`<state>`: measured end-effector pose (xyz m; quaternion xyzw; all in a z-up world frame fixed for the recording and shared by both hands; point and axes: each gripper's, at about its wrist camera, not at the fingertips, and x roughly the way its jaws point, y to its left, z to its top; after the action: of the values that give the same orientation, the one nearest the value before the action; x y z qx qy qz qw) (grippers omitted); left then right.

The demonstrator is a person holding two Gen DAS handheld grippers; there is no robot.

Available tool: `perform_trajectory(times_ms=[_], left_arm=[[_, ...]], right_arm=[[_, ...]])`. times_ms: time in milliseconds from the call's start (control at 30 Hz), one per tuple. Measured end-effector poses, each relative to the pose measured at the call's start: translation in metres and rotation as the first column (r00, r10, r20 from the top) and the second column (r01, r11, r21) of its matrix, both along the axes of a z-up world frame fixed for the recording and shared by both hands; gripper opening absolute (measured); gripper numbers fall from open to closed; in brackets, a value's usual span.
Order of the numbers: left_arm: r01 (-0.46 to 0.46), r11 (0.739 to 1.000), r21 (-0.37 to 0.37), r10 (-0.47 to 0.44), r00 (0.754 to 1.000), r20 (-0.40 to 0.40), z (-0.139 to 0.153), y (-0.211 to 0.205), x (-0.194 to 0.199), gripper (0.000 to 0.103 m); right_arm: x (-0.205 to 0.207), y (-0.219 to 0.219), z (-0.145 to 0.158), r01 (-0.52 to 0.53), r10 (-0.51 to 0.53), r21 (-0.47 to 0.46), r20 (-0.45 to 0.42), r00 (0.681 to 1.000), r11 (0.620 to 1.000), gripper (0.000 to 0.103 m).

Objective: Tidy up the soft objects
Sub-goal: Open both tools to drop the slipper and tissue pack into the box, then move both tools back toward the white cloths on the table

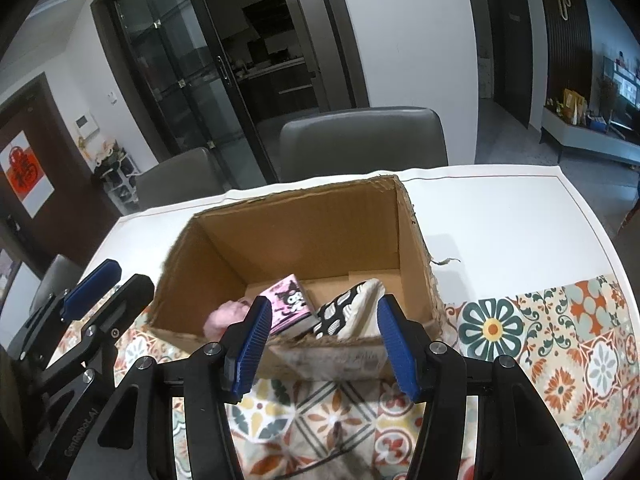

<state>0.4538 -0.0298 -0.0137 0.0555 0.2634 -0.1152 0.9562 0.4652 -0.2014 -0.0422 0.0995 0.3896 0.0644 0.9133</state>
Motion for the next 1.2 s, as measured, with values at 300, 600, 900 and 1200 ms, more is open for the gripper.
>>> perform_trajectory(times_ms=[300, 600, 900, 1200], left_arm=[[-0.014, 1.000, -0.007, 0.014, 1.000, 0.022, 0.020, 0.010, -0.036, 0.044], [-0.036, 0.999, -0.013, 0.036, 0.999, 0.024, 0.027, 0.023, -0.072, 0.044], [-0.039, 0.999, -0.007, 0.039, 0.999, 0.024, 0.025, 0.031, -0.109, 0.044], [-0.035, 0.999, -0.010, 0.035, 0.999, -0.036, 0.010, 0.036, -0.138, 0.044]], right_arm=[[-0.034, 0.007, 0.023, -0.009, 0.009, 0.004, 0.031, 0.999, 1.000, 0.057], [-0.068, 0.018, 0.032, -0.037, 0.037, -0.006, 0.046, 0.998, 0.999, 0.057], [-0.101, 0.019, 0.035, -0.052, 0.053, -0.010, 0.052, 0.997, 0.999, 0.057], [-0.133, 0.025, 0.028, -0.064, 0.065, -0.018, 0.036, 0.997, 0.998, 0.057]])
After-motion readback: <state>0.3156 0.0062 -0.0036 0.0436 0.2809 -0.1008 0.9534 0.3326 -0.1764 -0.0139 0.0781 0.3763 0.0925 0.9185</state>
